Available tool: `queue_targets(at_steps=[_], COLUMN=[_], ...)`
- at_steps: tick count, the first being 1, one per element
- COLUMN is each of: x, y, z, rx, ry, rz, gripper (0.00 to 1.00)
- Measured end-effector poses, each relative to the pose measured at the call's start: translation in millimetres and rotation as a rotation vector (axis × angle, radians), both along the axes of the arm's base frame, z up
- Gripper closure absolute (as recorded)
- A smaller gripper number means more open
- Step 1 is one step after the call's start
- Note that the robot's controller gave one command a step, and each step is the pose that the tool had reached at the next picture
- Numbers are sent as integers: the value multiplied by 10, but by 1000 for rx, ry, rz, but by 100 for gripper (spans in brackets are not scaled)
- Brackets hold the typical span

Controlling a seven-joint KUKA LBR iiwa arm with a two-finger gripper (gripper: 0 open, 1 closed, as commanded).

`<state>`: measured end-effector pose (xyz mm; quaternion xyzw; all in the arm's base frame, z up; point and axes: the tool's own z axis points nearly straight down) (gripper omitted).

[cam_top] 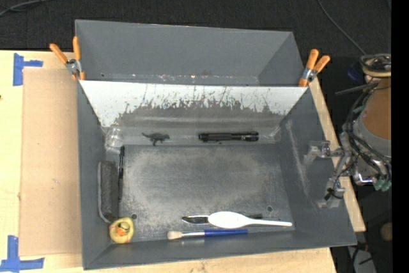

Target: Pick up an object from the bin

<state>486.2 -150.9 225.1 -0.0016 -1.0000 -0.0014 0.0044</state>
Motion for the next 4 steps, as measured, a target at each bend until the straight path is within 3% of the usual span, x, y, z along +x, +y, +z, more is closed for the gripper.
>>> queue_targets(at_steps=[1,2,3,4], x=[18,-41,-97,-157], y=[11,413,1122,1065], z=[34,-692,-818,-807], rx=[-2,-1,-1,1], ry=[-7,-10,-13,-1], rz=[6,140,292,384], gripper=[0,0,0,0])
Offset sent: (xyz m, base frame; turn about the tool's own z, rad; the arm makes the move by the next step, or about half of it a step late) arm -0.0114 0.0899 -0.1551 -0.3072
